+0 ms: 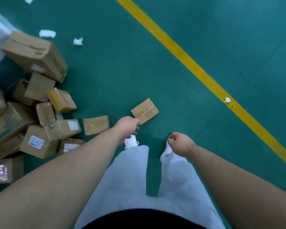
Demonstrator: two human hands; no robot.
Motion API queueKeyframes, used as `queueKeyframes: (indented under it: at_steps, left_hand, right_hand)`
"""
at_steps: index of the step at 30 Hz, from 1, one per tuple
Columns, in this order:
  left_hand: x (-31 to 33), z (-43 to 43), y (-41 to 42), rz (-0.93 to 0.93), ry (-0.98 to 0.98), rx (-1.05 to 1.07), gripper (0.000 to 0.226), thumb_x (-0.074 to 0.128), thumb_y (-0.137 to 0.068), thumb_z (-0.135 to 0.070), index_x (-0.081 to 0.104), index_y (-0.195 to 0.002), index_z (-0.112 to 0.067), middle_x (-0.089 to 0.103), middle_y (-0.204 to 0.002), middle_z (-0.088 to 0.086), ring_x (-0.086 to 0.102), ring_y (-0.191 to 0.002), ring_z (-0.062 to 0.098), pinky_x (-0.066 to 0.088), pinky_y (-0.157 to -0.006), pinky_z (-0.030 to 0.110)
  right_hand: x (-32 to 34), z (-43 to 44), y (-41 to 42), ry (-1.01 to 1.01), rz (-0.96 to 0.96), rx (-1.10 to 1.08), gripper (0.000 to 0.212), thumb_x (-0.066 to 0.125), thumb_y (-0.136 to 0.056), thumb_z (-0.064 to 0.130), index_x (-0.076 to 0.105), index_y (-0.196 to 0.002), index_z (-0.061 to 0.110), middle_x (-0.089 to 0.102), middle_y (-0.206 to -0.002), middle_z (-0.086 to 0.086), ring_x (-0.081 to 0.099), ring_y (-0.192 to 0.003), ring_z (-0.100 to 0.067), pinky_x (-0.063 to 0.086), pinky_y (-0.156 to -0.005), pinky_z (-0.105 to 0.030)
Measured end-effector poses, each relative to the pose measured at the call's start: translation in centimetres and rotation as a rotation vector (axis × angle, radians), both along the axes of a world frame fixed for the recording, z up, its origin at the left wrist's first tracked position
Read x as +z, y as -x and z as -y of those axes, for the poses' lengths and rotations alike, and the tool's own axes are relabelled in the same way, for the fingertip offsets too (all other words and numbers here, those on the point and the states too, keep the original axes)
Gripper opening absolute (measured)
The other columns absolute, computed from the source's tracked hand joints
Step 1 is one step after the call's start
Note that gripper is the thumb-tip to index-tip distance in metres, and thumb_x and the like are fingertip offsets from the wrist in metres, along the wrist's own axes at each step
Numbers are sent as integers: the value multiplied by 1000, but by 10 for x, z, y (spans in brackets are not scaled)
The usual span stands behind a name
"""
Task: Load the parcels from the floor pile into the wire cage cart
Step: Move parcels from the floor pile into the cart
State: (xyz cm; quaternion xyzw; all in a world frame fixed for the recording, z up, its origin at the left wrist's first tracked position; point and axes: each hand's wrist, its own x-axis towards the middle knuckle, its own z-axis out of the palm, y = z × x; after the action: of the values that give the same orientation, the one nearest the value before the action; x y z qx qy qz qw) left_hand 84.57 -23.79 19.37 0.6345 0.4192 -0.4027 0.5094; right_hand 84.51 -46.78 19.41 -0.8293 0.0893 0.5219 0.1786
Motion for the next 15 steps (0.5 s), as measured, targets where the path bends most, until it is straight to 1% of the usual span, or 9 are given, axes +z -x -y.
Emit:
queueKeyframes:
  at_steps: [1,4,5,7,9,11,12,13,15]
  left_hand:
    - [-25,2,-12,-32,8,27,21,51,-100,-29,62,-111,-15,70,-111,5,69,-97,23,50,-82,35]
    - [-78,4,-31,-66,-8,61,15,51,-100,-29,61,-103,-18,69,-112,6,69,-101,23,53,-88,38]
    - [-105,4,-37,-84,-29,83,15,51,-100,-29,61,-102,-17,69,-113,7,69,-103,24,54,-91,39]
    - [-156,1,-43,-120,-72,140,17,50,-101,-27,60,-103,-14,69,-114,9,69,-103,25,54,-95,41]
    - [-211,3,-46,-155,-92,222,22,49,-102,-27,60,-112,-11,69,-113,8,68,-95,22,53,-90,38]
    - [-271,7,-45,-192,-90,308,27,48,-103,-27,57,-124,-11,67,-112,6,65,-90,18,51,-85,35]
    - [-295,8,-44,-204,-86,338,26,48,-103,-25,56,-124,-12,67,-112,5,64,-89,17,50,-85,35]
    - [-324,12,-42,-224,-82,365,22,48,-102,-23,57,-120,-13,66,-110,4,63,-88,18,50,-85,35]
    - [-370,18,-40,-262,-89,401,9,48,-100,-15,56,-101,-14,60,-105,4,58,-91,22,48,-83,34]
  right_hand:
    - [-26,2,-17,9,-42,38,33,43,-103,25,61,-127,14,61,-105,0,58,-92,-21,44,-77,-27]
    - [-80,3,-50,19,-77,134,31,42,-102,23,62,-123,13,62,-96,-2,55,-79,-21,39,-59,-24]
    - [-109,1,-65,21,-81,170,30,43,-101,23,63,-121,14,62,-94,-2,55,-76,-21,40,-59,-24]
    - [-160,-5,-94,27,-75,215,30,43,-99,24,63,-120,16,64,-99,-2,60,-82,-23,48,-71,-26]
    - [-215,-10,-119,36,-70,247,32,45,-100,26,62,-125,18,65,-111,-2,60,-95,-24,49,-85,-28]
    - [-272,-14,-140,48,-61,269,34,45,-101,27,59,-131,18,64,-121,-3,58,-99,-23,48,-88,-29]
    - [-294,-17,-149,57,-56,279,36,45,-101,28,56,-134,19,63,-124,-3,58,-99,-24,48,-89,-29]
    - [-324,-18,-156,69,-56,291,38,44,-101,27,54,-137,20,63,-126,-4,58,-99,-24,49,-90,-30]
    - [-370,-20,-164,88,-52,297,42,44,-100,26,50,-141,19,62,-129,-5,60,-103,-27,50,-92,-32]
